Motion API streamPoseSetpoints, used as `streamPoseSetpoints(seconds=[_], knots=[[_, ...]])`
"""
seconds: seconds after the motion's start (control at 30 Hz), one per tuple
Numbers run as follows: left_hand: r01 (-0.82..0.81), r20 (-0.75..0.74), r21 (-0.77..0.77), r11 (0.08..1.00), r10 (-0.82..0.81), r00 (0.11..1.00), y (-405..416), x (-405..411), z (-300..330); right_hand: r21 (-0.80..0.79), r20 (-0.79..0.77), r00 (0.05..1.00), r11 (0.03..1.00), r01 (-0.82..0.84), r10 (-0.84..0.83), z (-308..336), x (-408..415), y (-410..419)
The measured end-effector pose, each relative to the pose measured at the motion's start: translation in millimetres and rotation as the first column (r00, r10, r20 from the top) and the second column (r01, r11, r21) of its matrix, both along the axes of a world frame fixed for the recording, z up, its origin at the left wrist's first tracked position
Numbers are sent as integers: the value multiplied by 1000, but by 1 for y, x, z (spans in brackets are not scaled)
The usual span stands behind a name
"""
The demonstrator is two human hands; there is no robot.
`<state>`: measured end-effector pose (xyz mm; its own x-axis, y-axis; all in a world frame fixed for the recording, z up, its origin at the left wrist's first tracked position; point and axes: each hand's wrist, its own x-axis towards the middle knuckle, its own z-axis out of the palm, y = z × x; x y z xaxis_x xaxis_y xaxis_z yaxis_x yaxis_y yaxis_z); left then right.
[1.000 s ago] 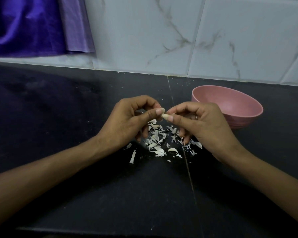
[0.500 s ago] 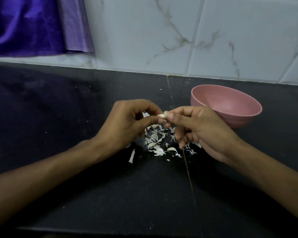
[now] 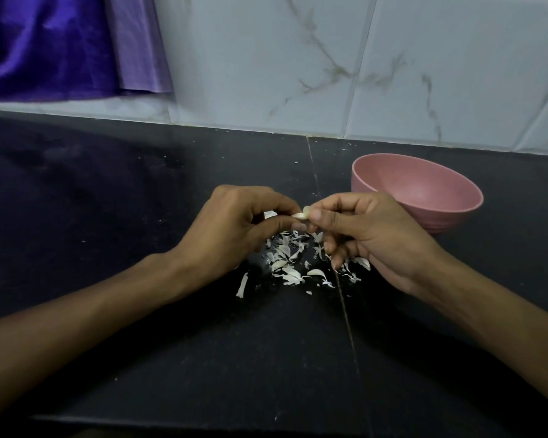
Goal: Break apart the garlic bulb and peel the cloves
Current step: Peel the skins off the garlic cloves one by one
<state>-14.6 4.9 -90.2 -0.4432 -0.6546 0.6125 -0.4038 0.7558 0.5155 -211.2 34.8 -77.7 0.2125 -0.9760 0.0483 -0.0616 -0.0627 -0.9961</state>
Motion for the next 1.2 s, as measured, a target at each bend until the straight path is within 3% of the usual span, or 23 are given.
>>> streamPoseSetpoints(seconds=[0.3,0.63,0.73,0.97,1.07,1.2], knots=[[-78,58,-68,995,82,995,0,2,-1,90,35,999,995,-30,27,-2,2,-1],[-72,151,-202,977,104,983,1,2,-4,-105,-48,998,994,32,-37,-3,7,3],[-75,114,-120,990,89,989,2,0,-3,-131,-33,998,990,53,-58,-4,6,3],[49,-124,328,944,-8,992,8,-7,0,-128,-2,997,989,72,-73,-4,2,-1],[27,-133,333,942,18,991,8,-7,-1,-100,16,998,993,66,-65,-5,1,-1],[-7,-73,188,982,22,997,10,-5,0,-62,45,998,997,50,-47,-6,0,-1]])
